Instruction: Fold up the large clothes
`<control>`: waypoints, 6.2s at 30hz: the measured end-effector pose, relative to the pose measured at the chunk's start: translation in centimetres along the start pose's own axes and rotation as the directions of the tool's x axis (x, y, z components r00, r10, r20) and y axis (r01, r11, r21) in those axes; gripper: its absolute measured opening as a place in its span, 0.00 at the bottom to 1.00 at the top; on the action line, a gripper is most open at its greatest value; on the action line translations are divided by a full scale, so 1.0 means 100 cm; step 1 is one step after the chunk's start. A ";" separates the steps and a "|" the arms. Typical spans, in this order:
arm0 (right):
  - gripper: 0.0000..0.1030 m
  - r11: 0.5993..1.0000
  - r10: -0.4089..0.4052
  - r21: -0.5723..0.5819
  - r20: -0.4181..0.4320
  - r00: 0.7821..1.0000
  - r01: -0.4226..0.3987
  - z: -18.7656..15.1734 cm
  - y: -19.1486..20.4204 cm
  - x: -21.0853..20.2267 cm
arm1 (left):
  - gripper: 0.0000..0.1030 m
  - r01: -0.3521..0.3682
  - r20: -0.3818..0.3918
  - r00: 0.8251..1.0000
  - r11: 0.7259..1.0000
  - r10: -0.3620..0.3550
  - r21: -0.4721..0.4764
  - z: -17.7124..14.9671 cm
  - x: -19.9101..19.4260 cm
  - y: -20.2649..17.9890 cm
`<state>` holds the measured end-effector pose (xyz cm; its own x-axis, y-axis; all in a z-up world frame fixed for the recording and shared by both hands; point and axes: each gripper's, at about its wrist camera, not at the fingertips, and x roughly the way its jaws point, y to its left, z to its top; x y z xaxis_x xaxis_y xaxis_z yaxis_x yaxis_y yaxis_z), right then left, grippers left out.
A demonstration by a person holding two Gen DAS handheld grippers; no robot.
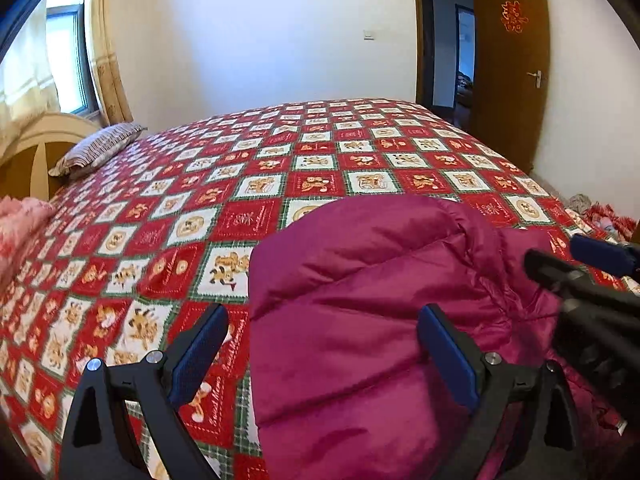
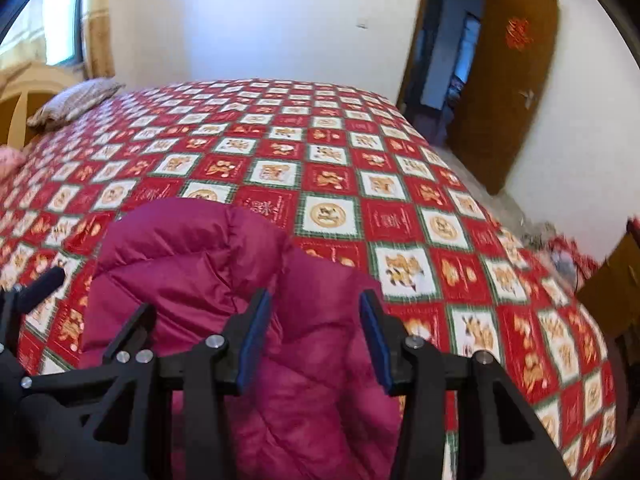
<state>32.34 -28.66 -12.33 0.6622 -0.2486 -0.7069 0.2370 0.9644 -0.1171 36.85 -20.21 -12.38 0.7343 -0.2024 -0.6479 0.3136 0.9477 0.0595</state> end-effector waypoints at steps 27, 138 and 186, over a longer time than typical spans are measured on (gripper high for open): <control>0.49 0.972 0.110 0.214 -0.028 0.994 -0.101 -0.072 -0.041 0.065 | 0.99 0.119 -0.166 0.976 0.985 -0.139 -0.121 -0.037 0.073 -0.009; 0.17 0.813 0.485 0.288 0.145 0.862 -0.506 -0.117 -0.047 0.005 | 0.29 0.241 -0.029 0.970 0.970 -0.241 0.003 -0.081 -0.041 0.012; 0.16 0.766 0.641 0.002 0.081 0.763 -0.643 -0.088 0.120 -0.040 | 0.29 0.072 0.026 0.997 0.975 -0.068 -0.208 -0.140 -0.114 0.175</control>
<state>26.29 -15.31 -16.99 0.7151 0.4211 -0.5580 -0.2430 0.8981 0.3665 25.51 2.14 -14.61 0.7264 -0.2726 -0.6309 0.2333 0.9613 -0.1467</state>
